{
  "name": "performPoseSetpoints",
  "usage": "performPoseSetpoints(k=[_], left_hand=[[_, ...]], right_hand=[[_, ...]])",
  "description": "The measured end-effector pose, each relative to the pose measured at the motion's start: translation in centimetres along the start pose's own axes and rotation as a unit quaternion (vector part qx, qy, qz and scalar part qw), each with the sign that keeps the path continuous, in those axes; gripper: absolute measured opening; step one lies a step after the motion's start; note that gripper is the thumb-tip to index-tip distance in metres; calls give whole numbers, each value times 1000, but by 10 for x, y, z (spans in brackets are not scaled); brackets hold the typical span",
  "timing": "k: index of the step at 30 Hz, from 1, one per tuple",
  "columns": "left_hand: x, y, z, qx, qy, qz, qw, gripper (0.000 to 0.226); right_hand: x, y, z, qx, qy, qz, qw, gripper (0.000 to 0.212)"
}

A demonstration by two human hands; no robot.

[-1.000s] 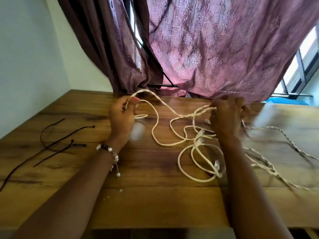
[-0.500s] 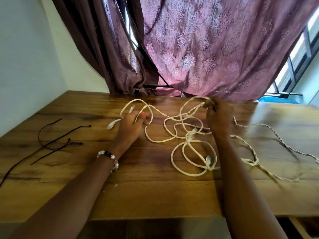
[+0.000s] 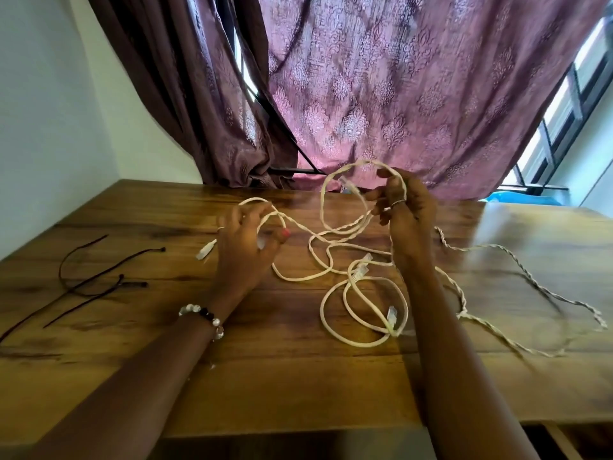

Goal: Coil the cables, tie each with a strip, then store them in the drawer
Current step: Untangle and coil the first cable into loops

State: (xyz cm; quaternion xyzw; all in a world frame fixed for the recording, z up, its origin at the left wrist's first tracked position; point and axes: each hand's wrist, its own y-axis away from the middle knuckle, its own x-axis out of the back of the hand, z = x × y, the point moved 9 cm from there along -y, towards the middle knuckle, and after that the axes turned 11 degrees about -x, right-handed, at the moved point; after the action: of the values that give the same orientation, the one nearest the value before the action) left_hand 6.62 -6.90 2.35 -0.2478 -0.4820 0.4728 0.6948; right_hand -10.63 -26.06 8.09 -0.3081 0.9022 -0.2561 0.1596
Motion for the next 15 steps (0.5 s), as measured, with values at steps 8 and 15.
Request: performPoseSetpoints(k=[8, 15], left_hand=[[-4, -9, 44, -56, 69, 5, 996, 36], [29, -16, 29, -2, 293, 93, 952, 19]], right_hand=[[-50, 20, 2, -56, -39, -206, 976, 19], [-13, 0, 18, -3, 385, -98, 918, 19]])
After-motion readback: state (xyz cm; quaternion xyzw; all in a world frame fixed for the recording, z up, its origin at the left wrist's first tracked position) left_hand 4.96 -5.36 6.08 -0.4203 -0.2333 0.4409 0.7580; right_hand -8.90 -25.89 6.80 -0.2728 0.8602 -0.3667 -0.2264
